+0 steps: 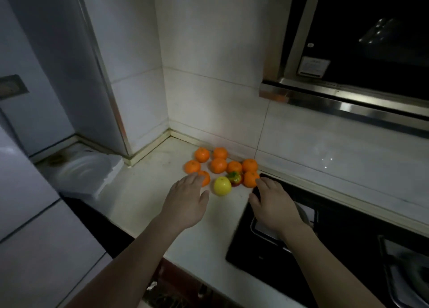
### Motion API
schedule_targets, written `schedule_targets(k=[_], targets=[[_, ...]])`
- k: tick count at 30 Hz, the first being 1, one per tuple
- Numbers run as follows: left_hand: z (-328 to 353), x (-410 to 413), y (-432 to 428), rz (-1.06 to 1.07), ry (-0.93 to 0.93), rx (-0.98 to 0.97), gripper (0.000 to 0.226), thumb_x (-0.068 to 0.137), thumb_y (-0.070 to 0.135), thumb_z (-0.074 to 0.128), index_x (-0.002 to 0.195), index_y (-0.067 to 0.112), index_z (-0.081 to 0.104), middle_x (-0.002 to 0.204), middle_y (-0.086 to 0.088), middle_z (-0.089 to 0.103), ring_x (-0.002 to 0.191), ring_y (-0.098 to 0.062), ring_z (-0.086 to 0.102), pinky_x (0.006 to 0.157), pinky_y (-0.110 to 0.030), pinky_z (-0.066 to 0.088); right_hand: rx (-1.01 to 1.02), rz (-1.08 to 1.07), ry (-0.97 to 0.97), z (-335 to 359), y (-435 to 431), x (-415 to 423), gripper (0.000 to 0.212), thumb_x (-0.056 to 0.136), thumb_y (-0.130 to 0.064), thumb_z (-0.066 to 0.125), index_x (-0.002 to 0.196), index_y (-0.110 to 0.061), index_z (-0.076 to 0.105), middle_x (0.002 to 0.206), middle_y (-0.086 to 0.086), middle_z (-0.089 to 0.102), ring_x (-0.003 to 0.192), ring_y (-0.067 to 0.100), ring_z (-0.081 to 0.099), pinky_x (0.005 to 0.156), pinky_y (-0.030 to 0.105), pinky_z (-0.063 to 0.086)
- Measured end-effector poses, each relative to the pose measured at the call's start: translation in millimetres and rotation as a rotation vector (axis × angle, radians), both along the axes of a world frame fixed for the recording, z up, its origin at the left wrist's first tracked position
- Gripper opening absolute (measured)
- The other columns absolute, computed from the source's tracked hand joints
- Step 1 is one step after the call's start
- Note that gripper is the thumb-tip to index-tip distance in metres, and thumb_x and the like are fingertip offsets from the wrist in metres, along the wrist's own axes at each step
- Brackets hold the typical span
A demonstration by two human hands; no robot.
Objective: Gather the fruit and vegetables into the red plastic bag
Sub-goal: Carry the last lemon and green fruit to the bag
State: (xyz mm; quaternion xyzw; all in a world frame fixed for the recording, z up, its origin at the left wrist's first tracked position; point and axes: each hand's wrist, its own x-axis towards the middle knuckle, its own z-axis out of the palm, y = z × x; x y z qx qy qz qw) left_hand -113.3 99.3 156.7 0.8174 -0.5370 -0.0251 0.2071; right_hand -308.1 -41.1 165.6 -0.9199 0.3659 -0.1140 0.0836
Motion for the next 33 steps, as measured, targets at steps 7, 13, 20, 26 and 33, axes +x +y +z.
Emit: schedule_targets(k=[7, 13, 20, 26, 33], targets=[[-30.8, 27.7, -60.3, -0.033, 0.043, 0.049, 0.059, 0.095, 0.039, 0.050, 0.147, 0.014, 0.035, 0.152, -0.007, 0.034, 0.137, -0.024, 0.035, 0.109, -0.033, 0.030, 0.052, -0.011, 0.053, -27.5, -54.8, 29.7, 0.057, 0.089, -0.044, 0.034, 0.129, -0.006, 0.051, 0.131, 0.015, 0.052, 0.118, 0.033, 0.045, 0.101, 0.040, 0.037], [-64.2, 59.5, -122.1, -0.032, 0.096, 0.106, 0.058, 0.096, 0.040, 0.048, 0.146, 0.015, 0.035, 0.153, -0.008, 0.034, 0.139, -0.024, 0.033, 0.110, -0.037, 0.032, 0.135, 0.063, 0.111, -67.4, -114.7, 76.7, 0.053, 0.089, -0.044, 0.038, 0.127, -0.010, 0.050, 0.128, 0.012, 0.052, 0.115, 0.029, 0.045, 0.095, 0.036, 0.038], [-113.9, 83.4, -177.0, -0.021, 0.219, 0.171, 0.059, 0.095, 0.041, 0.050, 0.147, 0.019, 0.033, 0.154, -0.008, 0.032, 0.140, -0.025, 0.032, 0.108, -0.039, 0.036, 0.204, 0.139, 0.186, -117.3, -177.3, 120.6, 0.068, 0.083, -0.055, 0.022, 0.130, -0.013, 0.049, 0.130, 0.009, 0.050, 0.116, 0.029, 0.044, 0.096, 0.040, 0.041], [-149.0, 91.8, -203.6, -0.028, 0.287, 0.246, 0.065, 0.091, 0.044, 0.056, 0.147, 0.023, 0.031, 0.155, -0.002, 0.029, 0.139, -0.022, 0.032, 0.106, -0.033, 0.035, 0.225, 0.137, 0.259, -147.4, -207.5, 141.2, 0.065, 0.080, -0.046, 0.043, 0.135, -0.012, 0.044, 0.139, 0.010, 0.044, 0.122, 0.032, 0.042, 0.102, 0.041, 0.037], [-177.2, 91.6, -224.9, -0.111, 0.320, 0.237, 0.071, 0.077, 0.041, 0.069, 0.140, 0.022, 0.041, 0.139, 0.000, 0.042, 0.122, -0.021, 0.046, 0.093, -0.033, 0.045, 0.220, 0.155, 0.298, -183.3, -229.1, 152.8, 0.072, 0.084, -0.041, 0.062, 0.144, -0.012, 0.036, 0.147, 0.011, 0.038, 0.130, 0.031, 0.039, 0.108, 0.039, 0.032]])
